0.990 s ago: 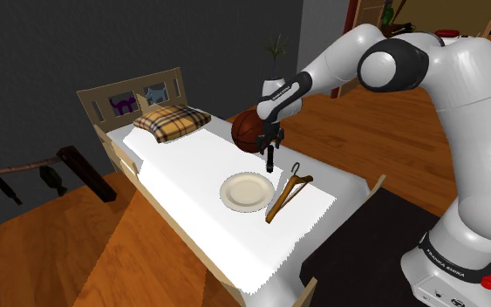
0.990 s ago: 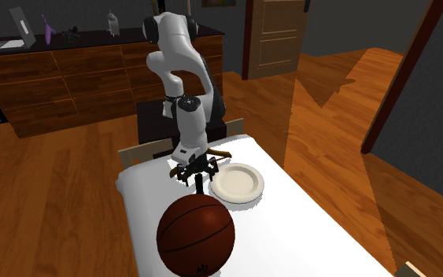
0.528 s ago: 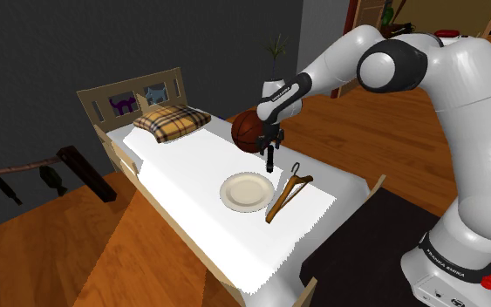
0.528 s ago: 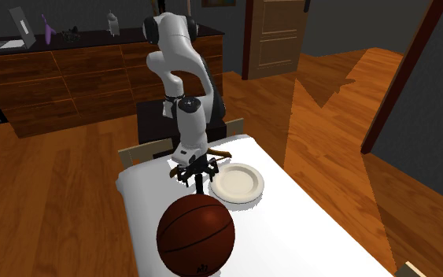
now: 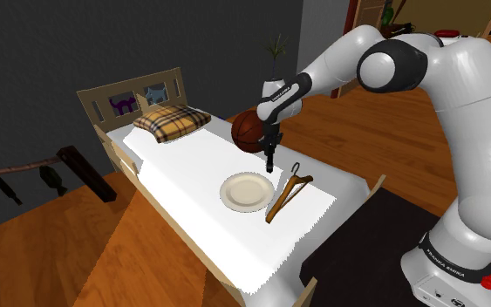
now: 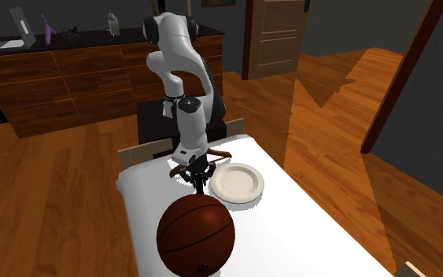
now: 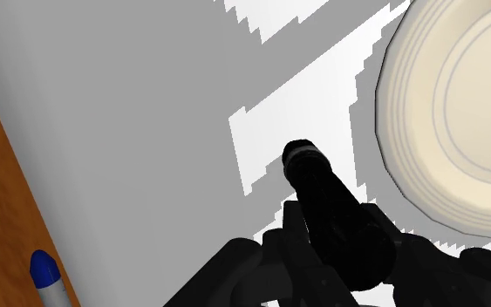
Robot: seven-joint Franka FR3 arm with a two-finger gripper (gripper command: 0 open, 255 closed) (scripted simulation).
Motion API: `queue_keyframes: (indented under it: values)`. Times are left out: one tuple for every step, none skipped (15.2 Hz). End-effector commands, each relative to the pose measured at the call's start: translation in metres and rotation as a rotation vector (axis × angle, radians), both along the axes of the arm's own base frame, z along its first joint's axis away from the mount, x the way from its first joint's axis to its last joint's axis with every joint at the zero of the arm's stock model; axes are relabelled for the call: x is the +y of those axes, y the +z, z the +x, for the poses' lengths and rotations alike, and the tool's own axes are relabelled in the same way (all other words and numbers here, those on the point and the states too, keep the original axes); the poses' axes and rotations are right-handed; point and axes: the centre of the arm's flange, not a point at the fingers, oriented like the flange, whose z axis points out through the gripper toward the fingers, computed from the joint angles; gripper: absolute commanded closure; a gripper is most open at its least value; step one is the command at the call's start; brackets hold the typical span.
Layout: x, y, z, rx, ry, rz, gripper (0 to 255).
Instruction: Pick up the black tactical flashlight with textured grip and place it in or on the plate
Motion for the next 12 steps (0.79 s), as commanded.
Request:
queue_keyframes:
  values:
    - [0.0,0.0,0.0,0.001,0.0,0.0,255]
    - [0.0,0.0,0.0,0.001,0.0,0.0,255]
    - [0.0,0.0,0.0,0.0,0.0,0.0,255]
    - [0.0,0.005,0.0,0.0,0.0,0.0,255]
    - [0.0,0.01,0.0,0.0,0.0,0.0,255]
    - [0.0,0.016,0.0,0.0,0.0,0.0,255]
    - [0.0,0.021,0.0,0.0,0.0,0.0,255]
    - [0.0,0.026,0.0,0.0,0.0,0.0,255]
    - [0.0,0.031,0.0,0.0,0.0,0.0,255]
    - [0.0,0.037,0.0,0.0,0.0,0.0,255]
    - [0.0,0.042,0.0,0.0,0.0,0.0,255]
    - [0.0,0.047,0.0,0.0,0.0,0.0,255]
